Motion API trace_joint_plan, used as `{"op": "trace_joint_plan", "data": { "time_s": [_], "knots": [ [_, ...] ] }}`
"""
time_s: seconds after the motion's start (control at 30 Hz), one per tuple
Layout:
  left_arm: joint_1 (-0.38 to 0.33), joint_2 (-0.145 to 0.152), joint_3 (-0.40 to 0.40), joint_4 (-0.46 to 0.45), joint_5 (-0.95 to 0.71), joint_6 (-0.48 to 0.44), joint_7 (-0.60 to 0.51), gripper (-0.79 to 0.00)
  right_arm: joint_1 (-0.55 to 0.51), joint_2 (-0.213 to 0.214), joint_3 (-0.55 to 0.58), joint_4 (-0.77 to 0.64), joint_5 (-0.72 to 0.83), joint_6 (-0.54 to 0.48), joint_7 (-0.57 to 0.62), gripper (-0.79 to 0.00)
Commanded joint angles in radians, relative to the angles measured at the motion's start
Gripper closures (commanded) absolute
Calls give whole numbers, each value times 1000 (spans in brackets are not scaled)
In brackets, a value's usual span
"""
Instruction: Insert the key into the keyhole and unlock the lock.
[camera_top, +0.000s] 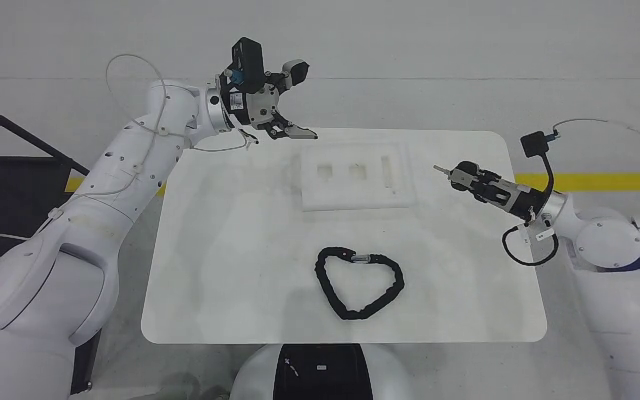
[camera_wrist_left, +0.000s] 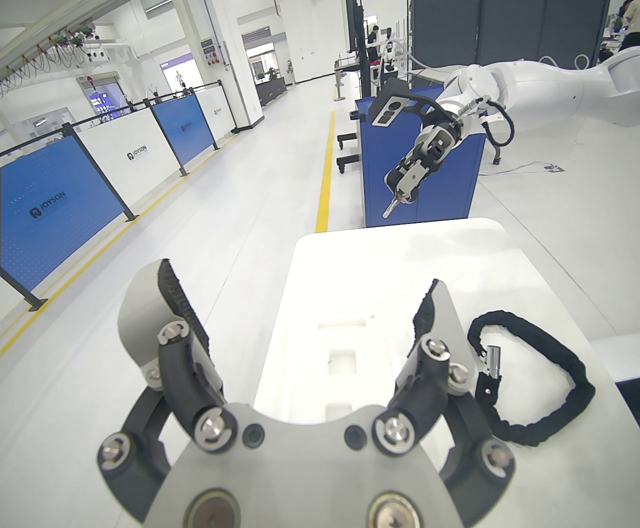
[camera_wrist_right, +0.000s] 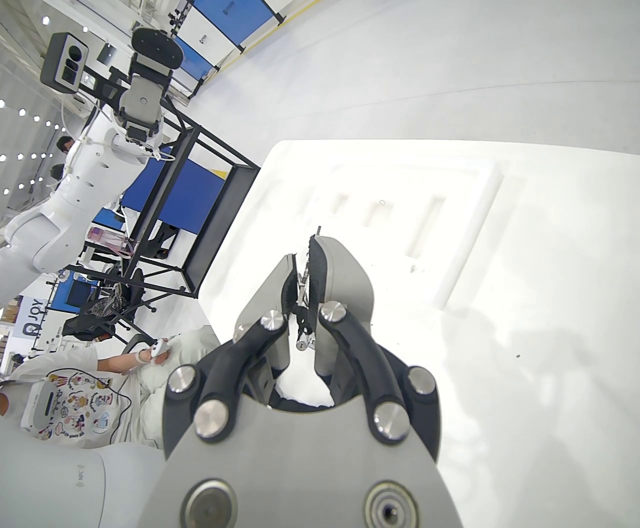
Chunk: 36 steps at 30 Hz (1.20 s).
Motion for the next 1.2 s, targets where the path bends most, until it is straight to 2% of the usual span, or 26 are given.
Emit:
{"op": "trace_joint_plan", "data": {
  "time_s": [0.0, 0.43, 0.53, 0.83, 1.17],
  "knots": [
    [0, 0, 0, 0, 0, 0, 0, -785, 0, 0, 0, 0, 0, 0, 0, 0],
    [0, 0, 0, 0, 0, 0, 0, -785, 0, 0, 0, 0, 0, 0, 0, 0],
    [30, 0, -5, -58, -8, 21, -62, -785, 0, 0, 0, 0, 0, 0, 0, 0],
    [135, -14, 16, -145, -22, 19, -199, -785, 0, 0, 0, 0, 0, 0, 0, 0],
    [191, -46, 55, -196, 63, 56, -257, -785, 0, 0, 0, 0, 0, 0, 0, 0]
  ]
}}
